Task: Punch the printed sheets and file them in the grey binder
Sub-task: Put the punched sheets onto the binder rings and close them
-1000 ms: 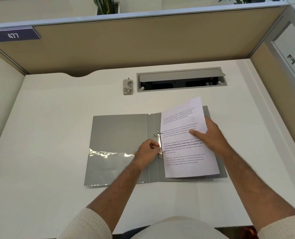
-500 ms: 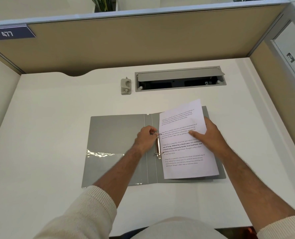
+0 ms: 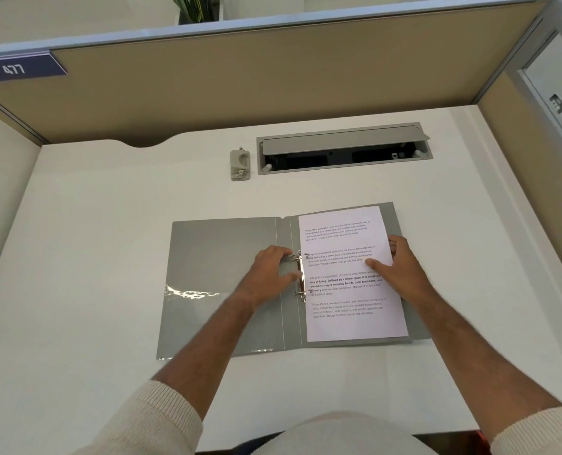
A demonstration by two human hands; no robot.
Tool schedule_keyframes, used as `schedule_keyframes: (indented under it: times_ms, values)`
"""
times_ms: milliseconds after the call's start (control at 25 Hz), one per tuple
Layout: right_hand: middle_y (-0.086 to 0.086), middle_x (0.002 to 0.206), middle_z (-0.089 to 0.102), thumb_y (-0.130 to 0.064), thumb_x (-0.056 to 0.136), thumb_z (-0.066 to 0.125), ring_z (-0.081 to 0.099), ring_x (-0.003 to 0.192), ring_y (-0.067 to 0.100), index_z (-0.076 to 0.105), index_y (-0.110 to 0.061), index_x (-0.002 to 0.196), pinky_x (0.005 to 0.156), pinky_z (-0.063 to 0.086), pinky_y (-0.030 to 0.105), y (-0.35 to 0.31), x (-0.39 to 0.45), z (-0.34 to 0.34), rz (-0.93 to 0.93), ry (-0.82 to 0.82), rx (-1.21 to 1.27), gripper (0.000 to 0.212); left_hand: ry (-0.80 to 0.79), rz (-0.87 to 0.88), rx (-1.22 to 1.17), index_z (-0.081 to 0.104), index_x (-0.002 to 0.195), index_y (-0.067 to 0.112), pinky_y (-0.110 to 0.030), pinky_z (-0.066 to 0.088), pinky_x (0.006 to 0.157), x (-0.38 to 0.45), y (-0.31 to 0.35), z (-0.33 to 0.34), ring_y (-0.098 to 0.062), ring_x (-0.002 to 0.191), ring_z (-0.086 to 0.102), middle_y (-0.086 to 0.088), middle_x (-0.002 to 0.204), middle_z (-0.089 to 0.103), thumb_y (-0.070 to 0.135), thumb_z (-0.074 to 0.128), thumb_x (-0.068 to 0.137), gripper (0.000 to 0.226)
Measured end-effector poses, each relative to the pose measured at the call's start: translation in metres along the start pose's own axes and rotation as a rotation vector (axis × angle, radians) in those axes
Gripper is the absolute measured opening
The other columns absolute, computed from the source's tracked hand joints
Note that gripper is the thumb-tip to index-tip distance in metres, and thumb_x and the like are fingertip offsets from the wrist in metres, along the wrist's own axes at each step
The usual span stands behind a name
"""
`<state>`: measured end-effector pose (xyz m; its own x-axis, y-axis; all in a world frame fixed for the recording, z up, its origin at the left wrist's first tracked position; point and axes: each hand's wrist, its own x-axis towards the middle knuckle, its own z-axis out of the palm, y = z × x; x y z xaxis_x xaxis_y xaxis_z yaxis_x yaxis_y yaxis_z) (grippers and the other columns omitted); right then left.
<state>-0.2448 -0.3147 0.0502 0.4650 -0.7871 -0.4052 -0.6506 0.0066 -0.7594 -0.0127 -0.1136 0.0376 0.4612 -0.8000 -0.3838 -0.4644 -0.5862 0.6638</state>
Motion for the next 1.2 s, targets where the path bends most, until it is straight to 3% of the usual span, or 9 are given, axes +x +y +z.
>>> schedule_keyframes:
  times_ms: [120,200,280,360,520,640,880,1200]
  values:
    - [0.009,0.141,0.047,-0.025,0.085,0.082,0.047,0.133,0.033,0.044,-0.013,0.144,0.112,0.039,0.045,0.008,0.001,0.002,-0.049,0.098,-0.279,0.071,-0.069,0.060,0.088,0.050,0.150,0.017,-0.030,0.034,0.117,-0.012,-0.003,-0.005,-0.020,0.143,0.041,-0.001,0.152,0.051,0.038,0.083,0.088,0.074]
    - [0.012,0.144,0.046,-0.026,0.084,0.083,0.047,0.131,0.034,0.047,-0.012,0.144,0.112,0.037,0.048,0.009,-0.002,0.008,-0.125,0.127,-0.365,0.071,-0.081,0.068,0.105,0.044,0.155,0.017,-0.030,0.030,0.121,-0.017,-0.003,-0.006,-0.021,0.149,0.037,-0.002,0.159,0.046,0.037,0.086,0.086,0.083]
    - [0.008,0.130,0.053,-0.022,0.082,0.085,0.056,0.115,0.029,0.053,-0.011,0.138,0.105,0.045,0.047,0.008,-0.005,0.019,-0.233,0.071,-0.308,0.065,-0.091,0.075,0.121,0.041,0.158,0.017,-0.030,0.028,0.123,-0.018,-0.003,-0.006,-0.022,0.152,0.034,-0.002,0.163,0.042,0.037,0.087,0.085,0.088]
    - [0.001,0.119,0.055,-0.019,0.084,0.084,0.056,0.099,0.019,0.055,-0.014,0.136,0.097,0.051,0.041,0.003,-0.012,0.035,-0.291,-0.102,-0.234,0.060,-0.101,0.079,0.130,0.039,0.159,0.017,-0.030,0.027,0.123,-0.017,-0.002,-0.006,-0.022,0.153,0.034,-0.002,0.165,0.040,0.037,0.087,0.085,0.091]
    - [-0.005,0.115,0.055,-0.027,0.086,0.082,0.054,0.098,0.013,0.049,-0.024,0.143,0.093,0.052,0.032,-0.010,-0.022,0.065,-0.328,-0.359,-0.238,0.066,-0.097,0.066,0.123,0.040,0.159,0.018,-0.030,0.033,0.120,-0.016,0.001,-0.006,-0.020,0.149,0.040,0.000,0.164,0.042,0.036,0.088,0.083,0.091]
    - [-0.008,0.116,0.055,-0.030,0.086,0.082,0.054,0.097,0.009,0.042,-0.029,0.151,0.092,0.053,0.032,-0.013,-0.019,0.079,-0.342,-0.419,-0.283,0.076,-0.104,0.059,0.117,0.039,0.159,0.019,-0.033,0.037,0.119,-0.016,0.002,-0.005,-0.019,0.148,0.042,0.001,0.164,0.041,0.036,0.088,0.084,0.092]
    - [-0.013,0.117,0.054,-0.030,0.087,0.082,0.057,0.100,0.010,0.026,-0.041,0.159,0.085,0.049,0.018,-0.011,-0.009,0.083,-0.274,-0.500,-0.287,0.092,-0.102,0.046,0.113,0.040,0.160,0.023,-0.034,0.040,0.119,-0.015,0.002,-0.003,-0.018,0.148,0.043,0.004,0.164,0.040,0.035,0.089,0.083,0.092]
    - [-0.009,0.116,0.059,-0.031,0.081,0.086,0.061,0.097,0.011,0.034,-0.044,0.156,0.085,0.053,0.017,-0.005,0.001,0.081,-0.248,-0.499,-0.216,0.092,-0.089,0.017,0.113,0.041,0.161,0.023,-0.031,0.038,0.118,-0.013,0.004,-0.003,-0.017,0.149,0.041,0.003,0.164,0.041,0.035,0.090,0.082,0.093]
